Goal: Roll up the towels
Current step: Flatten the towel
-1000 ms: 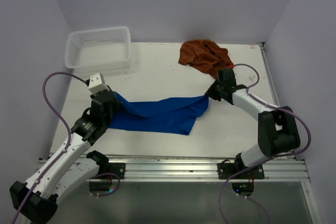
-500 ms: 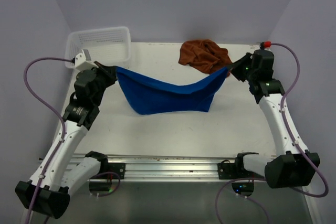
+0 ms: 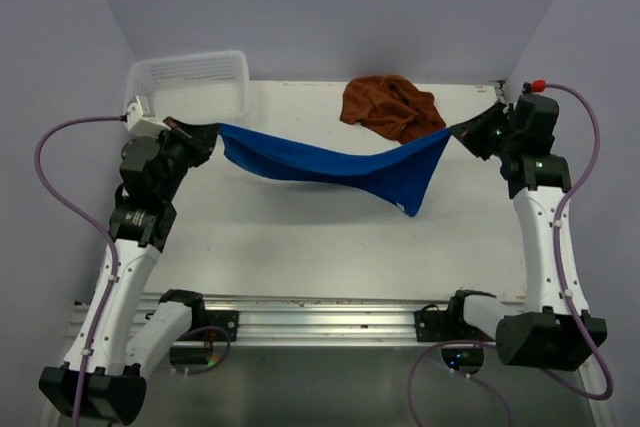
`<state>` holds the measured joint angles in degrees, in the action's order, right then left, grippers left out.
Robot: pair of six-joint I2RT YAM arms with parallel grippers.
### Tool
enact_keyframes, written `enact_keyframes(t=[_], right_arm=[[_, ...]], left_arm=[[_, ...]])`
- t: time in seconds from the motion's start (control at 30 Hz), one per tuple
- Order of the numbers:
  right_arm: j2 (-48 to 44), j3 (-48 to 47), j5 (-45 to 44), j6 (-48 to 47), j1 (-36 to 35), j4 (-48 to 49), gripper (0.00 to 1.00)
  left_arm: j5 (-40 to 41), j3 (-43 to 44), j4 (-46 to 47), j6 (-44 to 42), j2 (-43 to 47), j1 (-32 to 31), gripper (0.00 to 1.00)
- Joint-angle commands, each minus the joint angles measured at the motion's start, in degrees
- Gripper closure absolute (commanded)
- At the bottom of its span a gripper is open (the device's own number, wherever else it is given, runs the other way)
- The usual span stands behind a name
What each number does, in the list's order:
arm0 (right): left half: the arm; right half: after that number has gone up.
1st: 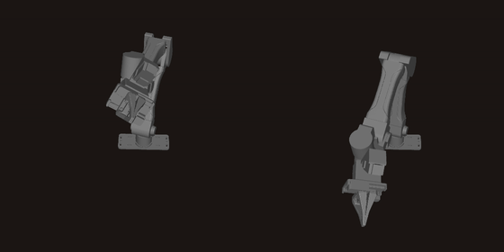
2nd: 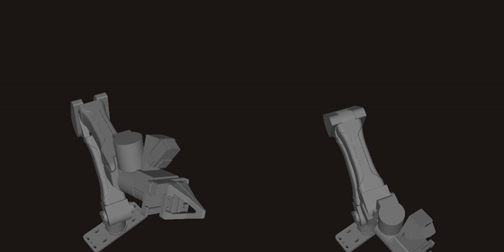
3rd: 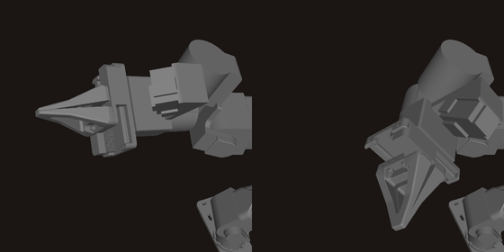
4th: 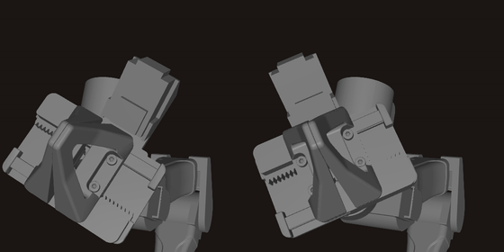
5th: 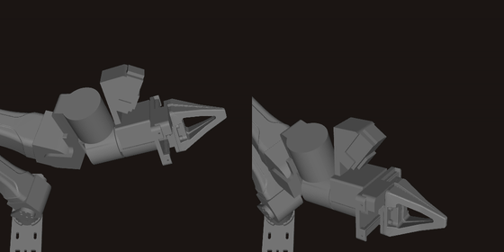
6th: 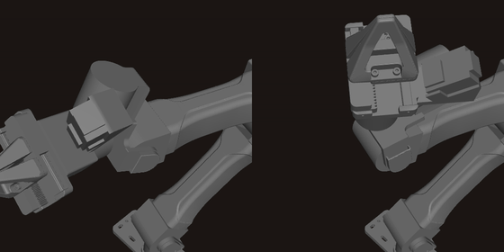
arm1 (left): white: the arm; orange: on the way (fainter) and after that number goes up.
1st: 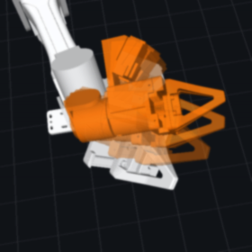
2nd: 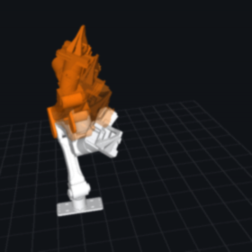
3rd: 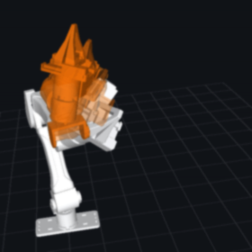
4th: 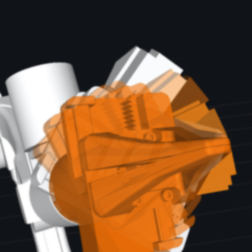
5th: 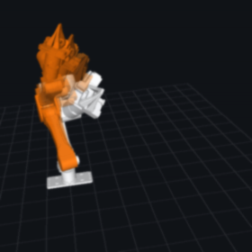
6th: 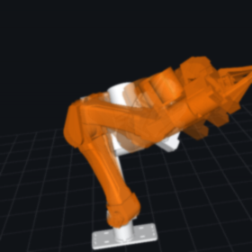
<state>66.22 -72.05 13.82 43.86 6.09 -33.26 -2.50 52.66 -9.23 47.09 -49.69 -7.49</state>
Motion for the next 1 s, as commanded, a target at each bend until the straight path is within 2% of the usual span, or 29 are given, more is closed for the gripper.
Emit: enact_keyframes(t=[0.0,0.17,0.3,0.43,0.57,0.67,0.73,0.97], right_arm=[[-3.89,-2.57,4.19,-0.09,0.42,-5.15,1.00],[-10.04,1.12,2.44,2.11,0.42,-7.52,1.00],[-16.01,-1.24,1.03,1.93,0.50,-13.14,1.00],[-22.25,-1.34,2.00,3.78,0.42,-18.33,1.00],[-25.51,-1.69,1.38,5.09,0.42,-24.91,1.00],[-26.92,0.84,-0.90,5.89,0.50,-26.33,1.00],[-26.84,3.04,-2.57,5.98,0.42,-26.16,1.00],[-23.33,16.13,-0.99,7.82,0.42,-12.74,1.00]], left_arm=[[-2.33,-0.54,-0.60,3.35,4.24,2.29,1.00],[0.39,-1.24,-5.69,7.91,10.47,3.27,1.00],[2.24,-2.83,-10.53,12.23,16.46,3.27,1.00],[7.42,-4.76,-17.30,16.45,24.98,3.27,1.00],[11.46,-4.50,-24.33,19.44,30.96,3.27,1.00],[12.78,-5.98,-28.20,21.72,33.25,3.27,1.00],[13.05,-7.65,-28.47,22.60,33.87,3.27,1.00],[13.84,-18.72,-18.38,23.05,30.81,3.27,1.00]])
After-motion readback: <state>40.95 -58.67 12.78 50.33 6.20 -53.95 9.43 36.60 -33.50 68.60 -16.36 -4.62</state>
